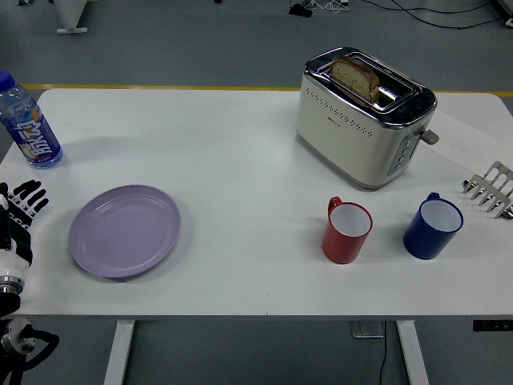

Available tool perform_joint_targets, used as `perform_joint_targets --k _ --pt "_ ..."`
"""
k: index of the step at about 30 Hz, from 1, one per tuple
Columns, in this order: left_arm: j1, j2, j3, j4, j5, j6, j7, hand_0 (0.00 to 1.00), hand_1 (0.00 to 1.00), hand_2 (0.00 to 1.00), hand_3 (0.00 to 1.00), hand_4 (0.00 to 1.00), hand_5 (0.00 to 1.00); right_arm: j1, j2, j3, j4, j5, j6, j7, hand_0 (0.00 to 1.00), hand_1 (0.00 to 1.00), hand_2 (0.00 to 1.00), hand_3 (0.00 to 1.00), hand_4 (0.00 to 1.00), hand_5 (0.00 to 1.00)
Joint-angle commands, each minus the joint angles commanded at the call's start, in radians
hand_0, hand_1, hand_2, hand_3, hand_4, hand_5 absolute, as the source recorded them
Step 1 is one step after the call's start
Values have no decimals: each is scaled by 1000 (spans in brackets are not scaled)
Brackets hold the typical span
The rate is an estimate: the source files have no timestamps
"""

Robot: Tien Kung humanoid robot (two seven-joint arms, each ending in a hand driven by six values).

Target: Push plate across desktop

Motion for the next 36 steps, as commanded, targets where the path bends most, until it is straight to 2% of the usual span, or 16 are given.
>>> perform_joint_targets --k 9,11,23,36 --pt "-7 2 52 25 -18 12 -28 726 745 722 587 536 998 1 1 1 0 -3 2 0 666 622 697 573 276 169" --pt "-10 0 66 30 -24 19 -38 751 776 756 601 541 998 2 1 0 0 -3 2 -1 666 622 697 573 276 169" --pt "-25 -16 117 57 -58 35 -64 772 791 779 612 546 998 -1 2 5 2 -12 4 -4 667 623 699 573 276 171" --pt "-27 -27 158 57 -73 42 -78 780 796 786 623 548 998 -6 0 5 2 -13 4 -1 667 623 699 573 276 169"
